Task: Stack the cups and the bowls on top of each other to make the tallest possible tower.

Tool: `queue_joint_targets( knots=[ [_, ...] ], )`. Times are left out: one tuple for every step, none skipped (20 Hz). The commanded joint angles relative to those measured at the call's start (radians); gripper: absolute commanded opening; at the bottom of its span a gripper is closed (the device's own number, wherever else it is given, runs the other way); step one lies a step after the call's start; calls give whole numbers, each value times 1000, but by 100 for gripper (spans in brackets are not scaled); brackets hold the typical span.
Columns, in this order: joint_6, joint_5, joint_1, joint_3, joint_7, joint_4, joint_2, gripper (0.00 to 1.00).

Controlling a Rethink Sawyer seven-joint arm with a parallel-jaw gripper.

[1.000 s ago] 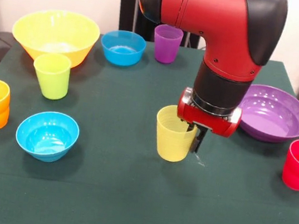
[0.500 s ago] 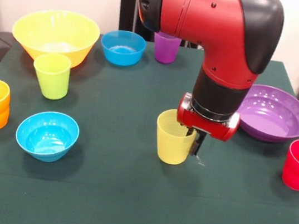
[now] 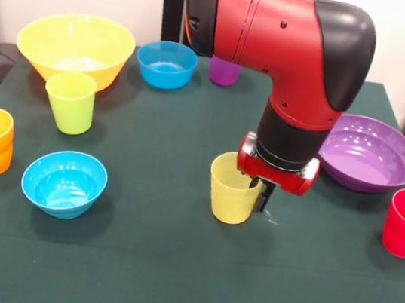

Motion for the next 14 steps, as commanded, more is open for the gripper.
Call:
queue_joint_targets(
  knots=[
    [-23,-7,-13,113,58,-47,47,0],
    [-22,-6,-12,112,59,-48,46,0],
    [-23,-7,-12,112,59,-48,46,0],
    [-25,-7,-11,112,59,-48,45,0],
    [-21,-6,-11,112,60,-51,46,0],
    [-21,-5,-11,112,61,-52,46,0],
    [-29,-6,-12,114,60,-45,44,0],
    [-36,-5,-13,116,62,-42,43,0],
    [-38,-4,-15,119,62,-41,43,0],
    [-42,-2,-17,123,61,-39,42,0],
    [-40,-2,-16,121,63,-41,43,0],
    [-31,-1,-12,116,66,-48,45,0],
    [-29,0,-12,116,68,-48,46,0],
    [-28,2,-11,117,70,-49,46,0]
  ],
)
